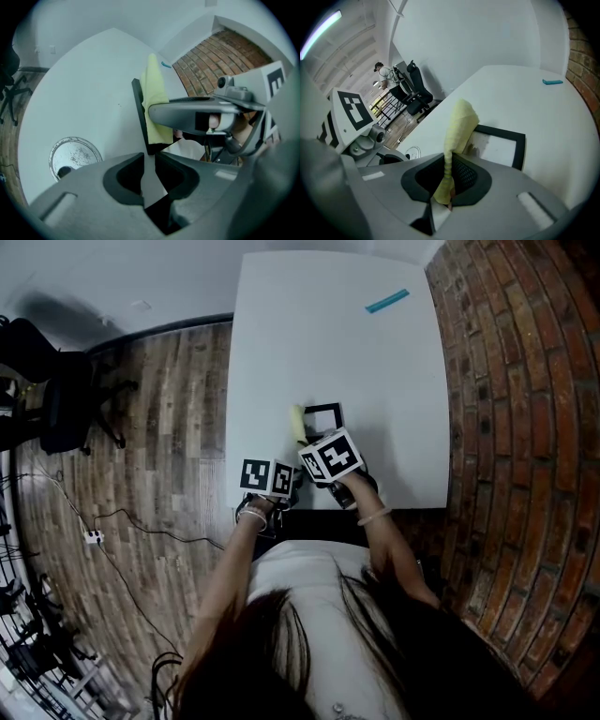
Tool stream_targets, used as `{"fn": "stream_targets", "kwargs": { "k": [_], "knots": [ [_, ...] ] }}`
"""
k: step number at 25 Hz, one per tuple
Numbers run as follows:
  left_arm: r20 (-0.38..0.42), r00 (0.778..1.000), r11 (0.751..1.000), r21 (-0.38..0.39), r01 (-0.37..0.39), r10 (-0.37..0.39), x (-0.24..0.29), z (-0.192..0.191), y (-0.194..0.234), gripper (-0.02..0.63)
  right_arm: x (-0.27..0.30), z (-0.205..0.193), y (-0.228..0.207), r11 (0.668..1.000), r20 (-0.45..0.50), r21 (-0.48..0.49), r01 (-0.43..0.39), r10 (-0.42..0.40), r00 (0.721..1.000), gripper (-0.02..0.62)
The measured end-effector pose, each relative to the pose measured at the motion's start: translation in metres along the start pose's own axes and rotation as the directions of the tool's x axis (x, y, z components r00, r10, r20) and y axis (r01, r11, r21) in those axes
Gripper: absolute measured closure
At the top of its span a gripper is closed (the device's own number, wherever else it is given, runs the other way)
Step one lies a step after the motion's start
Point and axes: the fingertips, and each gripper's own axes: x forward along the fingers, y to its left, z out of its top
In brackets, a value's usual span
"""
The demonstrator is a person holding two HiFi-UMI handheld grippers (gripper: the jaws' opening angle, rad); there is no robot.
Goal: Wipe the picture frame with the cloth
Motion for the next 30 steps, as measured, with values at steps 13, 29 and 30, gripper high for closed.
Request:
{"fn": "stream_targets", "kwargs": {
  "k": [13,29,30],
  "knots": [
    [-0.025,1.0,1.0,0.017,0.008,-0.007,-0.002,0.0,-0.001,0.531,0.007,0.019,-0.004,1.0,0.007,0.016,0.009,-0.009,1.0,0.555],
    [-0.041,0.999,0.999,0.024,0.028,-0.027,-0.002,0.0,-0.002,0.532,0.014,0.036,-0.01,0.999,0.025,0.045,0.028,-0.029,0.999,0.555],
    [-0.042,0.999,0.999,0.026,0.029,-0.027,-0.002,0.0,-0.003,0.534,0.014,0.037,-0.012,0.998,0.029,0.052,0.03,-0.032,0.999,0.555]
  ]
}}
